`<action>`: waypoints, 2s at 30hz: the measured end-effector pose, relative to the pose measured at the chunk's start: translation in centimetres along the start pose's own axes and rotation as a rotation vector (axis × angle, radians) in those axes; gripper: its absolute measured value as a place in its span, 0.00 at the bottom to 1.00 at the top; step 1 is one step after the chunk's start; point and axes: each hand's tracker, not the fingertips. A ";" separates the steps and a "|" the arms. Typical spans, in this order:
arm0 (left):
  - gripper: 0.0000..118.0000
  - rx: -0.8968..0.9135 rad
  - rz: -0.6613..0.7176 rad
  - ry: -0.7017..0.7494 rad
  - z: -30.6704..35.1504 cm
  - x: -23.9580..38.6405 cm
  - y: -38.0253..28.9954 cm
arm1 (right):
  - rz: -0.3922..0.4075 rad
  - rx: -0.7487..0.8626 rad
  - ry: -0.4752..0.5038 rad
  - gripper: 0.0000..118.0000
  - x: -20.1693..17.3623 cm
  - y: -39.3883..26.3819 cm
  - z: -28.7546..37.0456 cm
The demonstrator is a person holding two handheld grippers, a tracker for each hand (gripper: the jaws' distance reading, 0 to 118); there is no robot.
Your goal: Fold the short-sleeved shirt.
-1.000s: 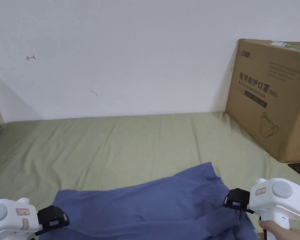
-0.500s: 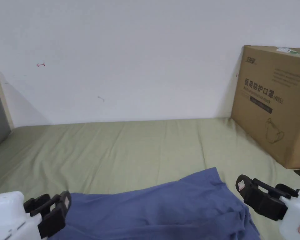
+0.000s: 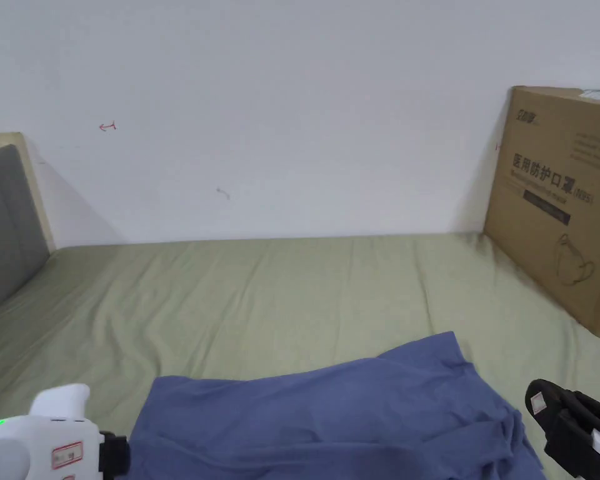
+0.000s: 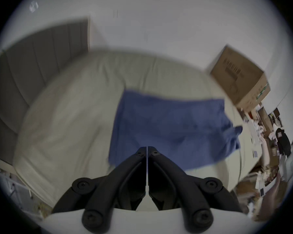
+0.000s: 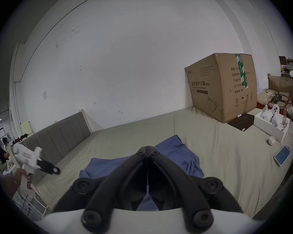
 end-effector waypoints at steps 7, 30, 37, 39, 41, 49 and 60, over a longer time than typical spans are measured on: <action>0.88 -0.192 0.049 0.159 -10.3 -5.5 -0.9 | -0.013 -0.071 0.018 0.00 0.7 -0.4 -0.5; 0.01 0.002 -0.183 0.167 -7.1 0.0 -4.0 | -0.109 -0.899 -0.234 0.94 14.3 -4.3 -15.8; 0.01 -0.062 -0.092 0.158 -8.2 -1.3 -3.8 | -0.171 -0.988 -0.334 0.56 16.5 -7.5 -19.0; 0.01 -0.088 -0.086 0.166 -8.7 -1.2 -3.6 | 0.007 -0.975 -0.383 0.38 14.9 -7.3 -18.7; 0.01 -0.097 -0.056 0.156 -8.9 -1.9 -3.4 | 0.112 -0.995 -0.324 0.14 13.3 -7.2 -18.1; 0.01 -0.046 -0.037 0.080 -5.8 -2.8 -1.6 | 0.278 -0.938 -0.202 0.05 11.2 -3.5 -14.0; 0.01 -0.192 -0.160 0.047 0.2 -5.1 -10.2 | 0.104 -1.034 -0.123 0.05 13.7 -5.1 -2.0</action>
